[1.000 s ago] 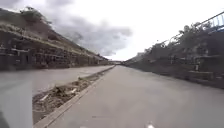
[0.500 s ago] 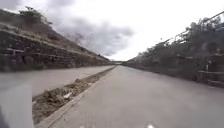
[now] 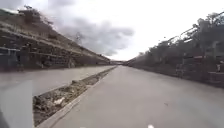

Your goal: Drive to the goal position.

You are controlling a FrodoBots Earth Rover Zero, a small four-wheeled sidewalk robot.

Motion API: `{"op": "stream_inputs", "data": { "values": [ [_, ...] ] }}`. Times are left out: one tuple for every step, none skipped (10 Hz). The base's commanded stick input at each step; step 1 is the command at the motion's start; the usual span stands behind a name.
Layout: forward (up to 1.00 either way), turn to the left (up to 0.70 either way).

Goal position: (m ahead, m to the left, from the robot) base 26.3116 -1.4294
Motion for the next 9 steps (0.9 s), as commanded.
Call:
{"op": "stream_inputs", "data": {
  "values": [
    [0.00,0.00],
    [0.00,0.00],
    [0.00,0.00],
    [0.00,0.00],
    [0.00,-0.45],
    [0.00,-0.45],
    [0.00,-0.45],
    [0.00,-0.39],
    [0.00,-0.24]
  ]
}}
